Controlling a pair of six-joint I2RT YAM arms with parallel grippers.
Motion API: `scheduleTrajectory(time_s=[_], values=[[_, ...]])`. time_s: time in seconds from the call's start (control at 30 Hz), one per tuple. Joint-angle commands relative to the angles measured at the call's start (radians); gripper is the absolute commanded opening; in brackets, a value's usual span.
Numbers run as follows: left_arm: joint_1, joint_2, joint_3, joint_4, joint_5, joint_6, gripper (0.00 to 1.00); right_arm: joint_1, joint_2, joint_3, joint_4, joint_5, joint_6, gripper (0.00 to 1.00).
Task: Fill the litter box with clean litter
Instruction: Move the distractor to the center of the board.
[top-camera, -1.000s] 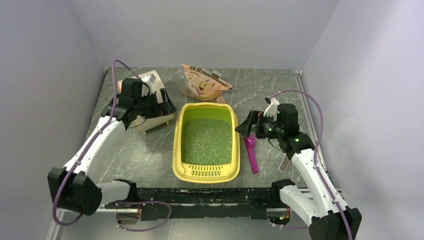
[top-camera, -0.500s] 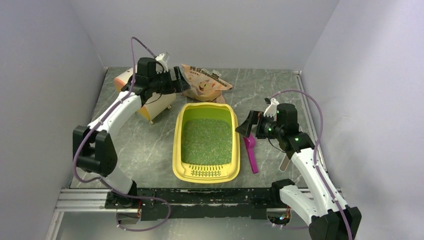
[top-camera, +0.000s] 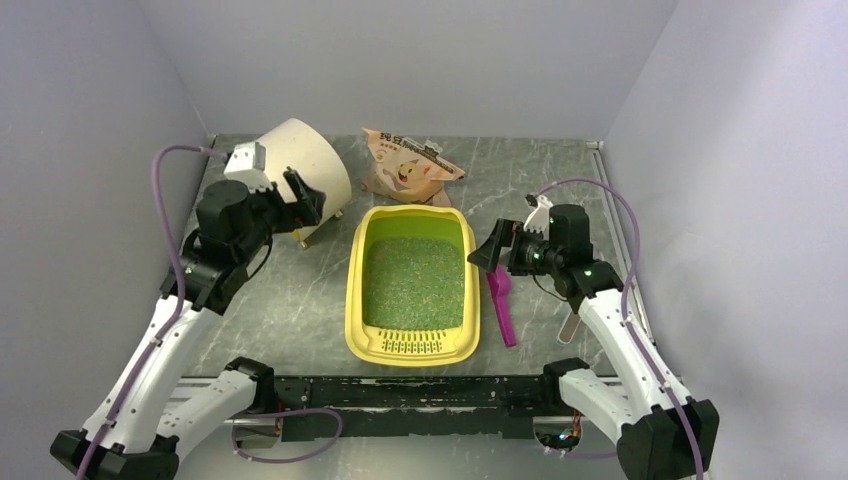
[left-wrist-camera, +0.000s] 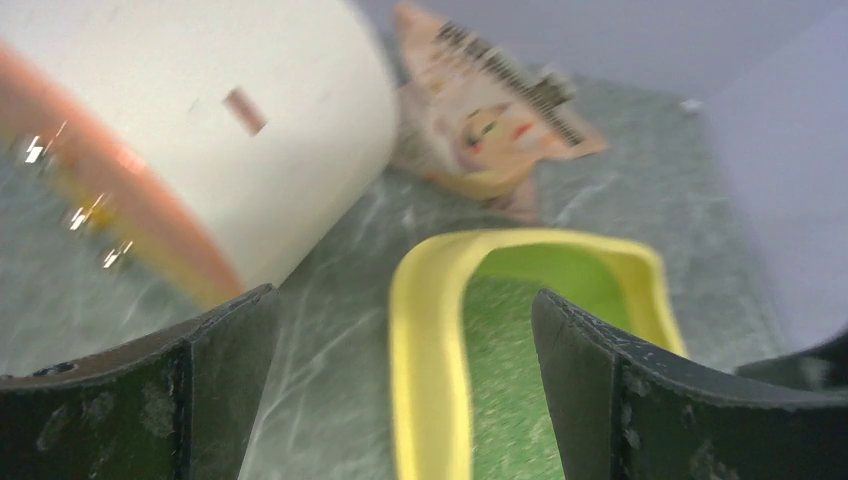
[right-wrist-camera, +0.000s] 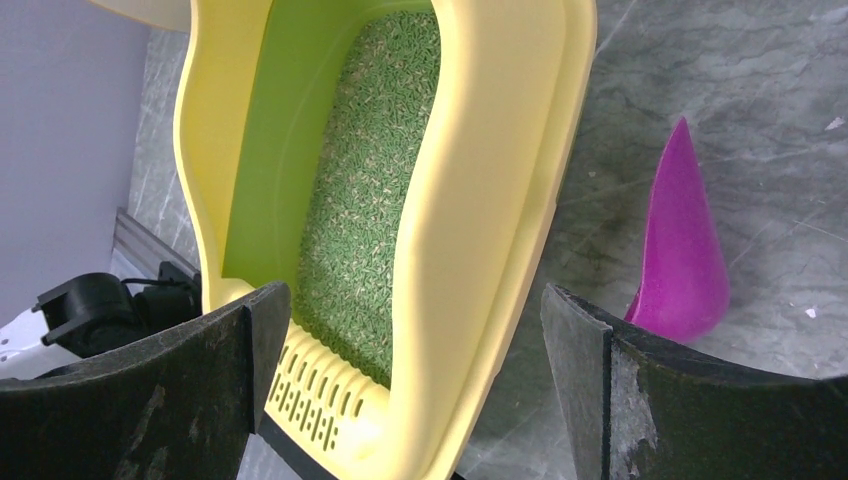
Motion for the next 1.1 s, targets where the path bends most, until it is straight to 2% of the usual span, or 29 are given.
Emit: scheduleTrajectory(time_s=[0.0,0.27,0.43,0.6,0.9,1.07], values=[[0.003,-0.008,-0.081,-0.14,-0.216,-0.009,0.99,-0.009,0.027,0.004,0.037,-0.027,0.011,1.0],[0.004,0.162,-0.019,-0.217,-0.25,-0.044,0.99,-0.009,0.001,0.021,0.021,0.003,0.012,1.0],[0.016,0.211,-0.021,-0.13,-0.197,-0.014,0.99,-0.009,-0.024,0.016,0.001,0.022,0.002,1.0],[0.023,0.319,0.059,-0.09,-0.152,-0.005,0.99,-0.009,-0.021,0.052,-0.035,0.044,-0.014,1.0],[0.053,0.533,0.147,0.145,-0.021,-0.045,0.99,-0.009,-0.063,0.07,-0.047,0.07,-0.004,1.0],[0.054,0.664,0.24,0.19,-0.08,-0.065,0.99,-0.009,-0.066,0.062,-0.054,0.071,-0.001,1.0]])
